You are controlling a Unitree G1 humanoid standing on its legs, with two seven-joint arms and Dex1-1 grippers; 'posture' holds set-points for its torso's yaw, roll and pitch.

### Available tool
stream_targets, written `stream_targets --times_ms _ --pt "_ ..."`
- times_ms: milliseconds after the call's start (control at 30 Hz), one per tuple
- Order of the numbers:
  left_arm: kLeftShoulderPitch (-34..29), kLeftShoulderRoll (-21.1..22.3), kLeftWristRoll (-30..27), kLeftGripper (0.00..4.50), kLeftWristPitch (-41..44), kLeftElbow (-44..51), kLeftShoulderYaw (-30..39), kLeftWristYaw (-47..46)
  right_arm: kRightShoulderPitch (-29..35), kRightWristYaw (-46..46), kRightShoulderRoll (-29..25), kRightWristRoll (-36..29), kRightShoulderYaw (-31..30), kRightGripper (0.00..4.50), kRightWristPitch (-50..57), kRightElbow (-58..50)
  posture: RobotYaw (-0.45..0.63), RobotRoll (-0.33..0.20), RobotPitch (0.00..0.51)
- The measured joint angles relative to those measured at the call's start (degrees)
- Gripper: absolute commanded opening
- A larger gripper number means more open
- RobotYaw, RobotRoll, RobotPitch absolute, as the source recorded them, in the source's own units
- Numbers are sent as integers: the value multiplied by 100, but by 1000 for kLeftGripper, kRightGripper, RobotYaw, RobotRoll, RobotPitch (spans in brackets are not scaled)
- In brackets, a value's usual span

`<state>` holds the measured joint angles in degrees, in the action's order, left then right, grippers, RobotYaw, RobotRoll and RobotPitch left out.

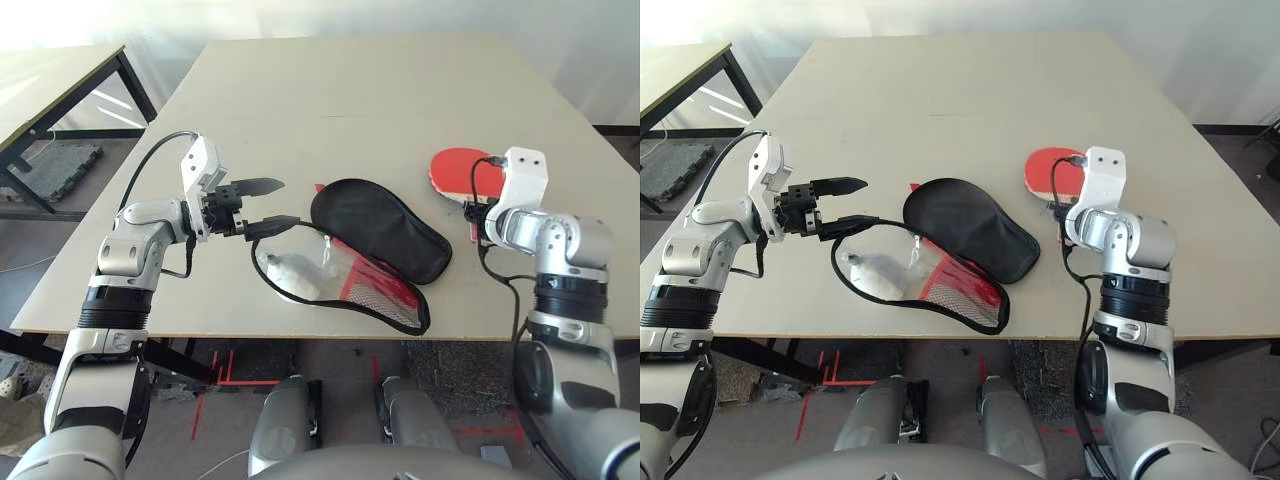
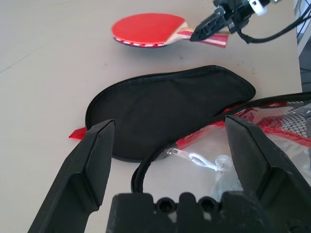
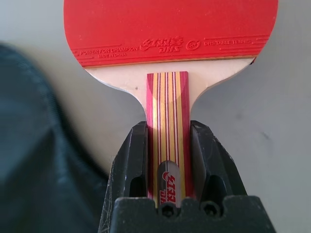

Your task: Store the ping-pong paddle in its case and zip it.

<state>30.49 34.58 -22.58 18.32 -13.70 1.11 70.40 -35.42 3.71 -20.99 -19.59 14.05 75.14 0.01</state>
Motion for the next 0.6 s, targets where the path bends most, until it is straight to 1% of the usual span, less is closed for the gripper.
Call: stream_targets --times_ms 167,333,433,600 --pt "0 1 0 4500 -3 -2 0 0 -7 897 -431 -307 -671 1056 105 -505 78 0 52" --pt "0 1 2 4500 -14 -11 1 -1 52 1794 -746 -553 -1561 1056 101 -796 80 0 50" --pt "1 0 12 4500 -56 -25 0 -4 80 2134 -783 -558 -2017 1056 13 -794 86 0 52" --pt "3 -1 15 4500 -71 -33 1 -25 77 2614 -1013 -410 -2689 1056 -352 -578 106 0 52"
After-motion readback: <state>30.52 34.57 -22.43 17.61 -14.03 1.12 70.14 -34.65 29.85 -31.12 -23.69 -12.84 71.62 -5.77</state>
